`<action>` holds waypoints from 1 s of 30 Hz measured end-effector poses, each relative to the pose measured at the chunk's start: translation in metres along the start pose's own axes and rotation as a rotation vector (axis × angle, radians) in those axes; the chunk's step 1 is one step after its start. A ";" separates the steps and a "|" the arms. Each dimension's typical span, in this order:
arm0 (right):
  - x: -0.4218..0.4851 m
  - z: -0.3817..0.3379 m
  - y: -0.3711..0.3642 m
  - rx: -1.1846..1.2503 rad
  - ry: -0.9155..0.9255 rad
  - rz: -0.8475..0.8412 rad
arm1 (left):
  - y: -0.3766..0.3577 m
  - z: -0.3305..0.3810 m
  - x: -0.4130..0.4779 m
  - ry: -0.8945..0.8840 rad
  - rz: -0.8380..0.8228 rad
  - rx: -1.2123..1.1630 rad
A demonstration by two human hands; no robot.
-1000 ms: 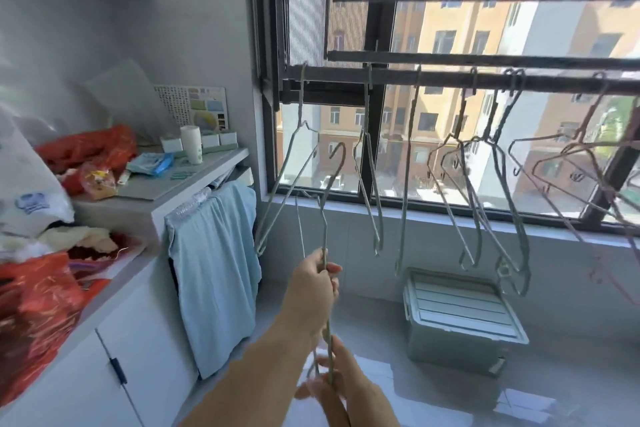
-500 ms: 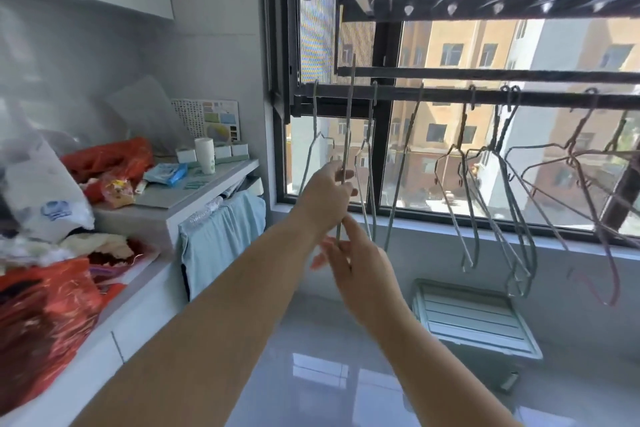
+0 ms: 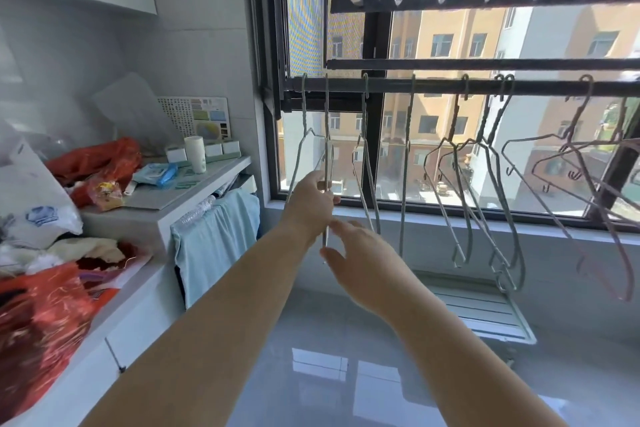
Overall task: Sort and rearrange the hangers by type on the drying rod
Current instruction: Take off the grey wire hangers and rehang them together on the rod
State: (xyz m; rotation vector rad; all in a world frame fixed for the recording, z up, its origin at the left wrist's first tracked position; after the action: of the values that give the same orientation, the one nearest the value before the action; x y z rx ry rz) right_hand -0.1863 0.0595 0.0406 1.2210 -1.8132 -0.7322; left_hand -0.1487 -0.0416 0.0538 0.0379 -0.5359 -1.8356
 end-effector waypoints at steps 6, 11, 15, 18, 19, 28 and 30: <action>0.006 0.011 0.060 -0.026 -0.078 0.226 | 0.010 0.046 -0.033 -0.405 0.333 0.067; 0.030 0.043 0.034 -0.043 -0.269 0.008 | -0.027 0.035 -0.035 -0.168 0.007 -0.151; 0.037 0.060 0.021 0.324 -0.301 0.073 | -0.045 0.014 -0.036 -0.048 -0.149 -0.296; 0.034 0.056 0.028 0.574 -0.259 0.210 | -0.044 0.013 -0.032 -0.050 -0.151 -0.383; 0.034 0.052 0.034 0.586 -0.217 0.276 | -0.043 0.015 -0.030 -0.050 -0.156 -0.404; 0.075 0.028 0.056 0.619 -0.109 0.364 | -0.031 0.030 -0.002 0.031 -0.119 -0.568; 0.083 0.032 0.053 0.622 -0.169 0.313 | -0.032 0.022 -0.005 0.050 -0.107 -0.555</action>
State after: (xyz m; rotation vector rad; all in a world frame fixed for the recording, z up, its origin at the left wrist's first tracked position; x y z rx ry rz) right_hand -0.2553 0.0021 0.0922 1.2260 -2.4070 -0.0854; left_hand -0.1820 -0.0225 0.0608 -0.2653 0.0239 -2.0252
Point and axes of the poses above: each hand's wrist, its own x-axis towards the middle knuckle, its own y-axis out of the back of the hand, z = x × y, the point moved 7 cm from there along x, towards the middle knuckle, and after that the axes turned 2 degrees about z, right-handed, at the moved point
